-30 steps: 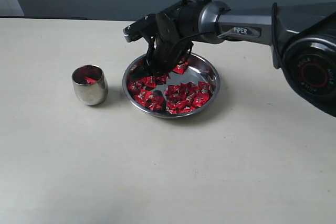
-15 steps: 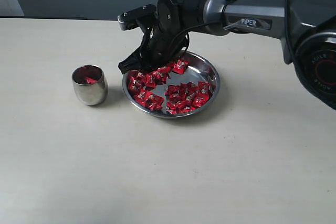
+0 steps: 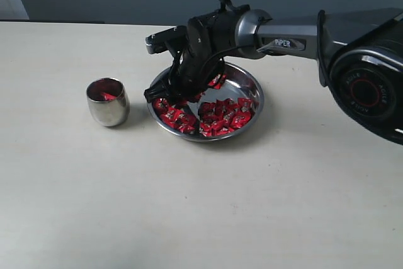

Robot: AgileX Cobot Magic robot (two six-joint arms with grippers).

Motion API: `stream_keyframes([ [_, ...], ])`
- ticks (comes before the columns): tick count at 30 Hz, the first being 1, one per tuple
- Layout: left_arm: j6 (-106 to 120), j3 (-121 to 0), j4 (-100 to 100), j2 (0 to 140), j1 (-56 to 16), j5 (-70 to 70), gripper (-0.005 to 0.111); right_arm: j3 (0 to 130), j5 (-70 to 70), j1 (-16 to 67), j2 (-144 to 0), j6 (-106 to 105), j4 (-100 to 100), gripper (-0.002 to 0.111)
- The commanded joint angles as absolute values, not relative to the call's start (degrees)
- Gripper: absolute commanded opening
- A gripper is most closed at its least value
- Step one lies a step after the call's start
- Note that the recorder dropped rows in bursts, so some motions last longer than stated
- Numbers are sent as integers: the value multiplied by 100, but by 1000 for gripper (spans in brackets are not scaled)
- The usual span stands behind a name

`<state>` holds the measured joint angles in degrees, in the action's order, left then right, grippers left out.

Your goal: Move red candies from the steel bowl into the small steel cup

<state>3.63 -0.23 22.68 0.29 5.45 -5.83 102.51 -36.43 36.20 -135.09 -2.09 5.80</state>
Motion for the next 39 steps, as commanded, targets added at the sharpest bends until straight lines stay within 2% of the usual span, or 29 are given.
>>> stream_keyframes([
  [1, 360, 0, 2327, 0, 553, -557, 0, 10259, -3546, 3602, -13505, -169, 555, 34],
  [6, 360, 0, 2327, 0, 553, -557, 0, 10259, -3546, 3602, -13505, -169, 552, 5],
  [8, 360, 0, 2327, 0, 553, -557, 0, 10259, -3558, 3602, -13505, -169, 552, -1],
  [36, 360, 0, 2327, 0, 553, -557, 0, 10259, -3851, 3602, -13484, -324, 504, 0],
  [38, 360, 0, 2327, 0, 553, -557, 0, 10259, -4123, 3602, -13472, -461, 504, 11],
  [39, 360, 0, 2327, 0, 553, -557, 0, 10259, -4206, 3602, -13459, -474, 434, 22],
])
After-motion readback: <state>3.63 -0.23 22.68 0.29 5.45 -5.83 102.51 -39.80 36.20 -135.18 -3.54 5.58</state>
